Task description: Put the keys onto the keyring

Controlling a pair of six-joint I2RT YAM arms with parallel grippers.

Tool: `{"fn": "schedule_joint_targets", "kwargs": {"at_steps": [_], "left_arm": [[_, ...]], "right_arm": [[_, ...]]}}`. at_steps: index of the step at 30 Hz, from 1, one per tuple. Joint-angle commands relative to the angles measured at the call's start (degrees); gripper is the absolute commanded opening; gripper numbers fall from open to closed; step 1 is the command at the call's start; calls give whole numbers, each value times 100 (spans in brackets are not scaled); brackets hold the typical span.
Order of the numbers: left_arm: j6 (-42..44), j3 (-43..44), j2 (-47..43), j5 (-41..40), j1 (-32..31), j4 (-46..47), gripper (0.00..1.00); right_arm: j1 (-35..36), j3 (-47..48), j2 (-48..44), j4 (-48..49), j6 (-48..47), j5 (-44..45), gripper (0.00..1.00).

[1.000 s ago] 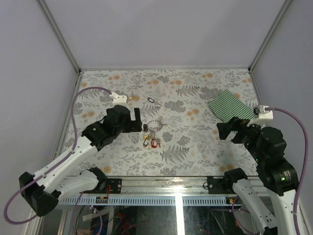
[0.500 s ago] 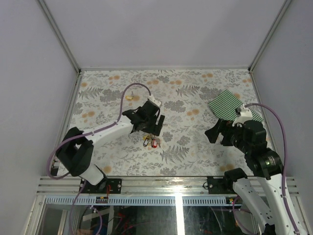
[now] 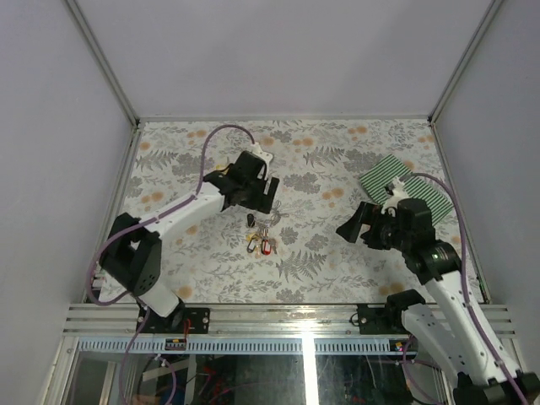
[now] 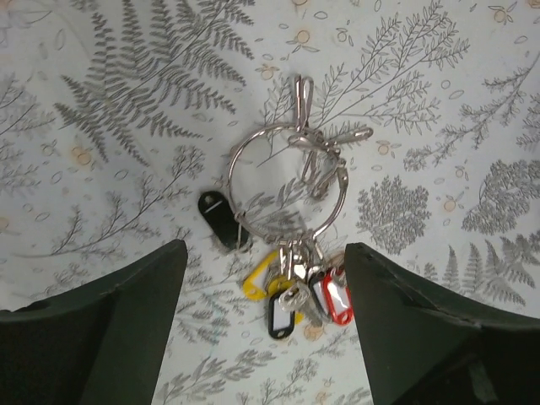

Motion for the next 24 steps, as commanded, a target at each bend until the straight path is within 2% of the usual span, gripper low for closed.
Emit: {"fn": "schedule_joint_targets", "kwargs": {"at_steps": [1, 5, 11, 13, 18, 22, 24], "left_arm": [[158, -492, -1002, 591, 286, 161, 78], [16, -1182, -2068, 809, 503, 491, 83], [-337, -1717, -3013, 353, 561, 344, 86], [-414, -1833, -3342, 118, 558, 240, 86], [-350, -2040, -3974, -239, 557, -119, 88], [-371, -2328, -4189, -326, 554, -164, 88], [-395, -2376, -4218, -289, 549, -158, 88]], "right_arm": [[72, -603, 766, 1702, 863, -967, 99], [687, -642, 1584, 2644, 1156, -387, 99], [1571, -737, 3006, 4270, 2132, 398, 99], [1783, -763, 3405, 4934, 2468, 658, 96], [2179, -533, 4404, 5944, 3030, 1043, 76], [2492, -130, 5141, 6198, 3306, 1349, 60], [2590, -61, 5411, 6387, 3480, 1502, 55]]}}
